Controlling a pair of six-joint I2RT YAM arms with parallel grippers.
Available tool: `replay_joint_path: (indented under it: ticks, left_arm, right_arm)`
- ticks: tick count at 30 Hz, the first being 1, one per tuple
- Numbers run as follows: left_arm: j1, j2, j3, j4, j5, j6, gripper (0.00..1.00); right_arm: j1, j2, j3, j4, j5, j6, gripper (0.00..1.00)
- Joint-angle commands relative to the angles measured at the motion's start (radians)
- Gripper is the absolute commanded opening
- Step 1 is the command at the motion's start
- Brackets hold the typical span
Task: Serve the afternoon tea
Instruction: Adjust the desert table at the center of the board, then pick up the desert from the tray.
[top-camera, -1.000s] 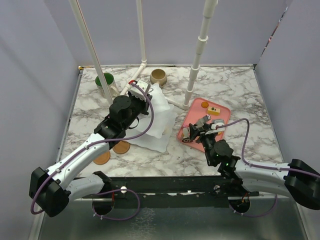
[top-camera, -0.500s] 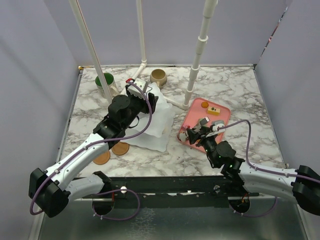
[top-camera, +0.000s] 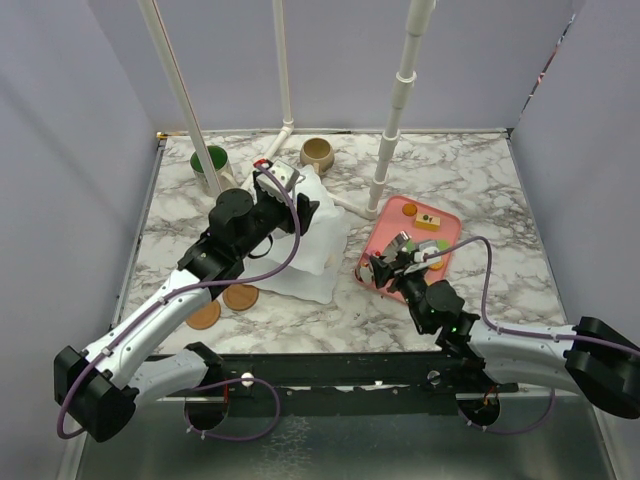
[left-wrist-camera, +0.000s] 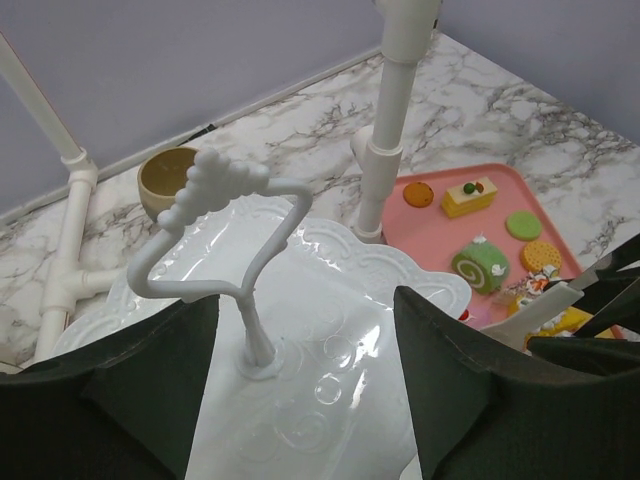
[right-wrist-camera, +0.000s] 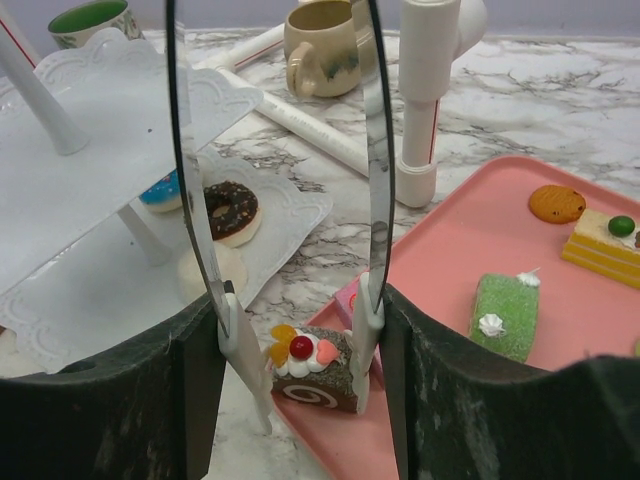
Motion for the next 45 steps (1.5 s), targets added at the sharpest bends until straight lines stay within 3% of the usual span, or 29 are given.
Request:
replay_joint_path:
  ticks: [1,24,30,35,45]
  left_arm:
    - [0.013,-0.03,0.028,-0.033,0.054,0.024,0.72]
    - [0.018,-0.05,0.046,-0.039,0.062,0.039,0.72]
    - [0.019,-0.051,0.05,-0.043,0.067,0.044,0.72]
    - [0.019,-0.062,0.051,-0.049,0.065,0.062,0.72]
    - [0.023,-0.074,0.06,-0.049,0.057,0.073,0.71]
  right_arm:
    - [-0.007,0.028,0.016,0.04,-0.006,-0.073,0.57]
    - [-0.006,0.217,0.01,0.257,-0.052,-0.113,0.59]
    - [-0.005,0.242,0.021,0.289,-0.081,-0.101,0.46]
    - [-0.006,0.147,0.019,0.231,-0.078,-0.108,0.33]
    - [-0.005,0.013,0.06,0.102,-0.242,-0.062,0.26]
